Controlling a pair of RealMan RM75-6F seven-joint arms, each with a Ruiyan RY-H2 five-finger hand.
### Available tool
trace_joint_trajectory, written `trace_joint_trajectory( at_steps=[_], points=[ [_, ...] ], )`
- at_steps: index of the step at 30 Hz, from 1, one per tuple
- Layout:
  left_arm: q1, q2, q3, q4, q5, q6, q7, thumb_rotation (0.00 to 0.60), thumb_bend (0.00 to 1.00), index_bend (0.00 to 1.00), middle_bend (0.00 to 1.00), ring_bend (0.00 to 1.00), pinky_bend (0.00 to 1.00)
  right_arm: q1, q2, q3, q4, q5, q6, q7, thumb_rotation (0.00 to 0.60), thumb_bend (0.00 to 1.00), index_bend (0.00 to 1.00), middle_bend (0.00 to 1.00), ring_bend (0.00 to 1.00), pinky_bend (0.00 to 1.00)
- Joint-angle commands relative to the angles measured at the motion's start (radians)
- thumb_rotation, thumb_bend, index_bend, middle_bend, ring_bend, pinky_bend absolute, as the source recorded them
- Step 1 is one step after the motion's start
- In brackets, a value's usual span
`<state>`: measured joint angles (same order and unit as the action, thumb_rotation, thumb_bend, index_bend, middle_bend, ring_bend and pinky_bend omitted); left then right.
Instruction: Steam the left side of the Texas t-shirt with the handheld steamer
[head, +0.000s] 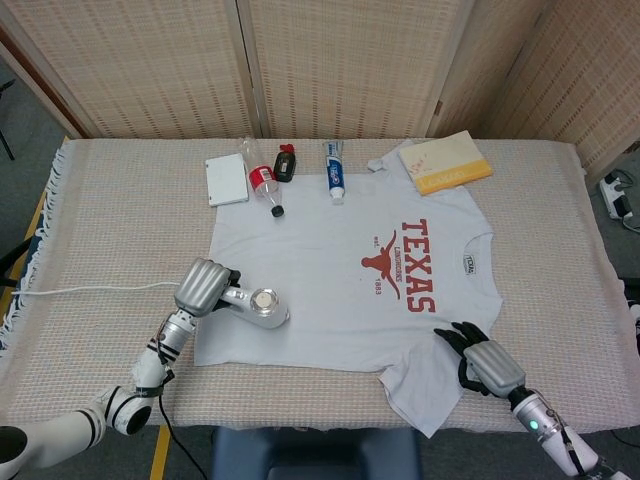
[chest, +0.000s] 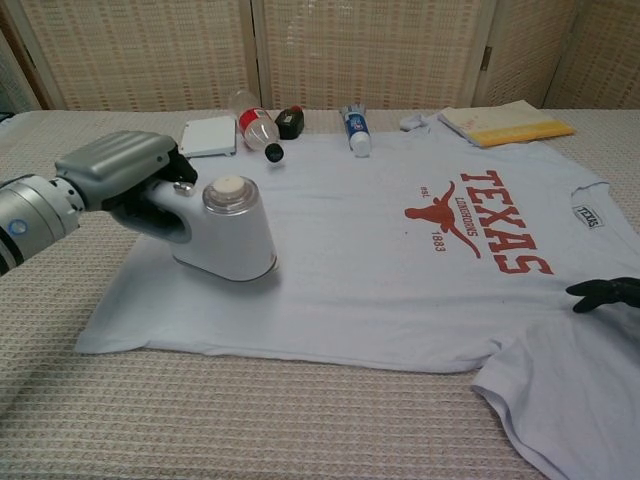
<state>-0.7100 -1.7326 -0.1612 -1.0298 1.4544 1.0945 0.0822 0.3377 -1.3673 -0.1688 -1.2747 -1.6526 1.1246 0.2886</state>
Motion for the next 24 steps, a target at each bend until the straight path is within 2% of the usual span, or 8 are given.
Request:
trace_joint_trajectory(
  at_steps=[1, 11, 24],
  points=[
    [-0.066, -0.097, -0.025, 0.126, -0.019, -0.059, 0.016, 0.6, 0.41, 0.9, 1.0, 0.83, 0.74, 0.0, -0.001, 0.002, -0.001, 0.005, -0.005, -0.003, 0.392, 1.0, 0.0, 0.13, 0.0, 0.01],
    [-0.139, -0.233, -0.076, 0.419, -0.089, -0.143, -0.053, 0.6, 0.41, 0.9, 1.0, 0.83, 0.74, 0.005, -0.007, 0.004, -0.002, 0.016, -0.031, -0.016, 0.391, 1.0, 0.0, 0.13, 0.0, 0.02],
    [-0.17, -0.284, -0.158, 0.702, -0.207, -0.258, -0.153, 0.6, 0.41, 0.89, 0.99, 0.83, 0.74, 0.004, -0.003, 0.012, -0.012, 0.031, -0.042, -0.03, 0.39, 1.0, 0.0, 0.13, 0.0, 0.01]
  ],
)
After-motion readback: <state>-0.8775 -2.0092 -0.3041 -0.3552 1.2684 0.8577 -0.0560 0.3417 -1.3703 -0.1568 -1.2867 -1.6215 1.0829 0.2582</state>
